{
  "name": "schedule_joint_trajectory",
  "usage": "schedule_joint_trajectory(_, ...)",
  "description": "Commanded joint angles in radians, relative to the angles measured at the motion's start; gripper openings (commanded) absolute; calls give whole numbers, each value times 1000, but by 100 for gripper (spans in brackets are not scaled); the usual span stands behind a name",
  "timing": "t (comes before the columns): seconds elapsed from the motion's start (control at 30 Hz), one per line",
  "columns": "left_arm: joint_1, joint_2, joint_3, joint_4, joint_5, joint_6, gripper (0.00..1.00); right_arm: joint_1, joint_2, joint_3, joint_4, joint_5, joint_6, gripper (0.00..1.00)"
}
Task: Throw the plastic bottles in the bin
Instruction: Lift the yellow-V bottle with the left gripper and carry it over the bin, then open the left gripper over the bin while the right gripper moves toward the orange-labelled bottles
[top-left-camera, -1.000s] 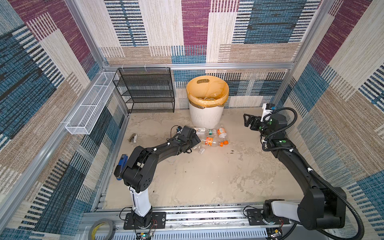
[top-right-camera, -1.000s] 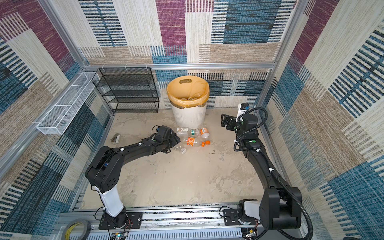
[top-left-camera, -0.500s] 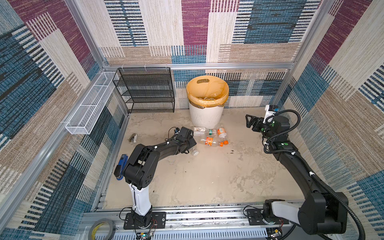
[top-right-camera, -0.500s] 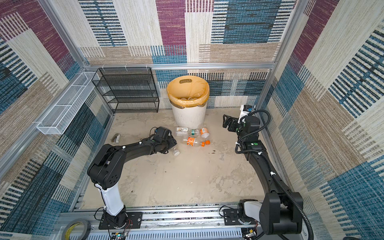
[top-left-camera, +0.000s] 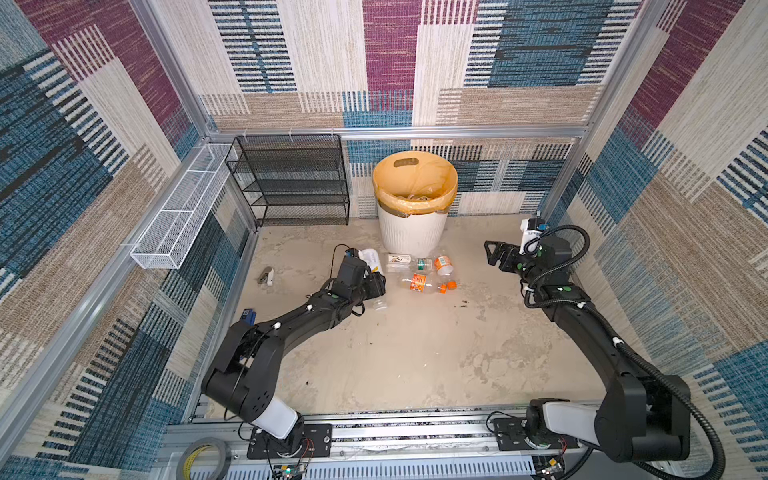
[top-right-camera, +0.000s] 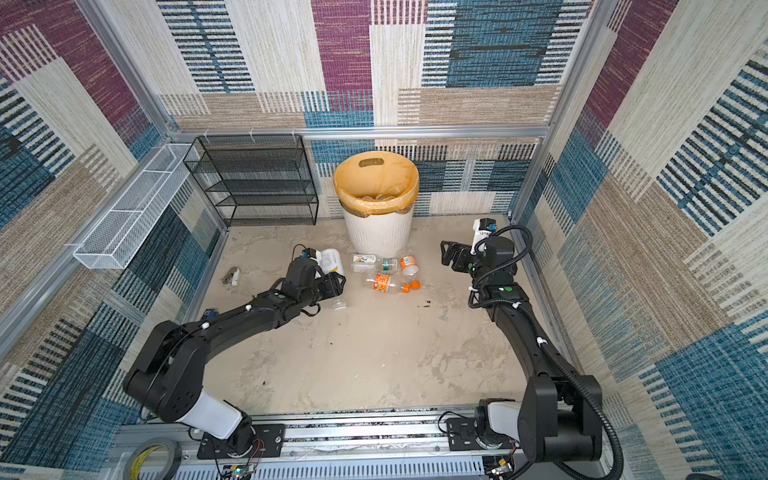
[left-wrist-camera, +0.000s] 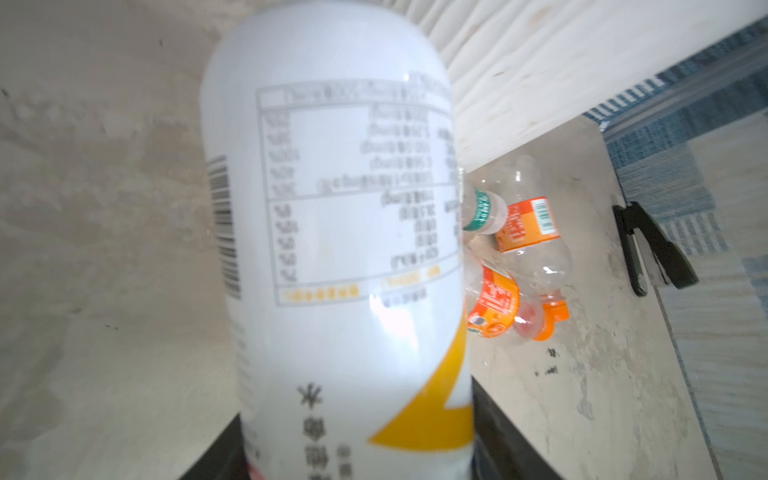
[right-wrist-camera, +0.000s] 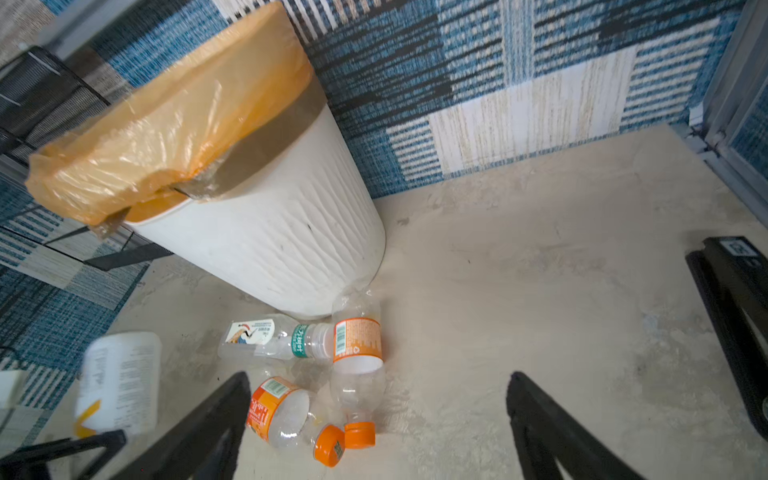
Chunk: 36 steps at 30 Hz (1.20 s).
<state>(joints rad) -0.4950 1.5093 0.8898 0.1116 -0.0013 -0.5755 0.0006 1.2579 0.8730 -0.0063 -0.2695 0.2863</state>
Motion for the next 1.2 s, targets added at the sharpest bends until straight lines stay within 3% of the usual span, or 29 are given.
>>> schedule_joint_trajectory(0.0,1,-125,-47,123,-41,215,65,2,7,-16,-20,-27,-7,95)
schedule_joint_trajectory(0.27,-3,-492,-245,538,-21,442,64,31,47,-7,-39,-8,-23,94)
schedule_joint_trajectory(0.47,-3,-575,-168,641,96,582,63,69,51,-5,-54,23,-32,94)
schedule_joint_trajectory(0.53,-2,-526,-82,664,127,588,63,84,41,-10,-49,34,-25,94)
schedule_joint_trajectory(0.63,-2,-348,176,566,117,542,60,123,38,-14,-39,46,-14,94)
schedule_joint_trajectory(0.73,3,-65,585,254,128,441,62,170,52,-13,-31,56,-7,94)
schedule_joint_trajectory(0.83,27,283,1141,-222,261,350,78,207,70,-12,-33,49,-5,94)
schedule_joint_trajectory(0.87,41,380,1291,-329,314,315,83,217,73,-11,-41,46,-10,94)
schedule_joint_trajectory(0.9,55,459,1416,-408,366,283,99,226,77,-10,-50,48,-18,95)
schedule_joint_trajectory(0.93,70,525,1519,-470,396,249,99,233,78,-9,-63,42,-28,95)
schedule_joint_trajectory(1.03,87,546,1549,-485,388,254,99,246,81,-10,-106,30,-51,94)
schedule_joint_trajectory(1.17,95,409,1366,-377,307,310,99,252,69,-18,-138,34,-87,94)
